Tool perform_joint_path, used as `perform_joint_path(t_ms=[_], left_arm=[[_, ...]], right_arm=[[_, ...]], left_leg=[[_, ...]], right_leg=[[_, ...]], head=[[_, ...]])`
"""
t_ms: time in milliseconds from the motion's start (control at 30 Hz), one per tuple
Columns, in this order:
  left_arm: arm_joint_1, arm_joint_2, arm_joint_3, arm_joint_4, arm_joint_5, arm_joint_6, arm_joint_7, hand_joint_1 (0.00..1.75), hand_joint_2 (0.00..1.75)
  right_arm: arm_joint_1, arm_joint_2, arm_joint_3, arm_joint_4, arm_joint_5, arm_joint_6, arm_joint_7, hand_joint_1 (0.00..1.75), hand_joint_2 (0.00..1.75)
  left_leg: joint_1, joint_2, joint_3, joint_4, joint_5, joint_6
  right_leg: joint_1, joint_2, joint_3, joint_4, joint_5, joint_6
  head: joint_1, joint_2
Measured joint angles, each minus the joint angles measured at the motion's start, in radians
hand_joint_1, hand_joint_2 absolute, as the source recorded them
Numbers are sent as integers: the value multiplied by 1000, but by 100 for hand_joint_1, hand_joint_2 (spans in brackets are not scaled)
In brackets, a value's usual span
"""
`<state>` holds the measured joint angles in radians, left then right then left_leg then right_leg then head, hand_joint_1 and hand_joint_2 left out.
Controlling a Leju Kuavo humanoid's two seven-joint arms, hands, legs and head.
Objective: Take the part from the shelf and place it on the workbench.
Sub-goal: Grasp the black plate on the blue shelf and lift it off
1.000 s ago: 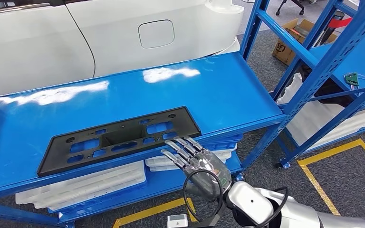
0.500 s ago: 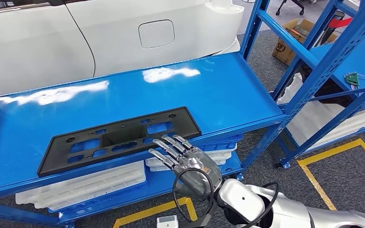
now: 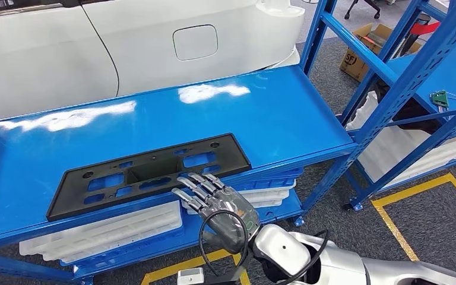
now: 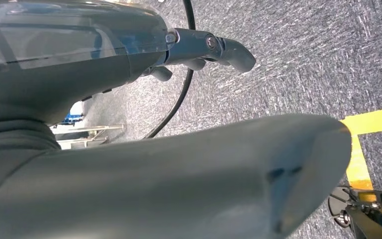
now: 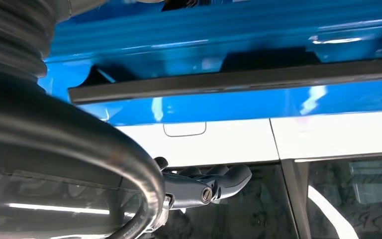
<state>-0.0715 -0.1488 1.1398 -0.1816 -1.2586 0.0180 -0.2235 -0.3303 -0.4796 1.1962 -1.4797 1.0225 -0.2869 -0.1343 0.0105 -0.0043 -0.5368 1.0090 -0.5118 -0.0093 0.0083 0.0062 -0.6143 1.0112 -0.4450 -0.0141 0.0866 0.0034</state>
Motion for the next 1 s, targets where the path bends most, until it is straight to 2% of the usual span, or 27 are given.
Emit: perform_joint_path(t_ms=[300, 700, 1000], left_arm=[[0, -2, 0, 0, -7, -2, 0, 0, 0], [0, -2, -1, 0, -19, -9, 0, 0, 0], [0, -2, -2, 0, -25, -17, 0, 0, 0]], right_arm=[[-23, 108, 8, 97, -28, -9, 7, 0, 175], [-47, 165, 10, 159, -26, -38, 34, 0, 175], [-56, 197, 10, 195, 27, -65, 64, 0, 175]], left_leg=[[0, 0, 0, 0, 0, 0], [0, 0, 0, 0, 0, 0], [0, 0, 0, 0, 0, 0]], right_leg=[[0, 0, 0, 0, 0, 0], [0, 0, 0, 0, 0, 0], [0, 0, 0, 0, 0, 0]], head=[[0, 0], [0, 0], [0, 0]])
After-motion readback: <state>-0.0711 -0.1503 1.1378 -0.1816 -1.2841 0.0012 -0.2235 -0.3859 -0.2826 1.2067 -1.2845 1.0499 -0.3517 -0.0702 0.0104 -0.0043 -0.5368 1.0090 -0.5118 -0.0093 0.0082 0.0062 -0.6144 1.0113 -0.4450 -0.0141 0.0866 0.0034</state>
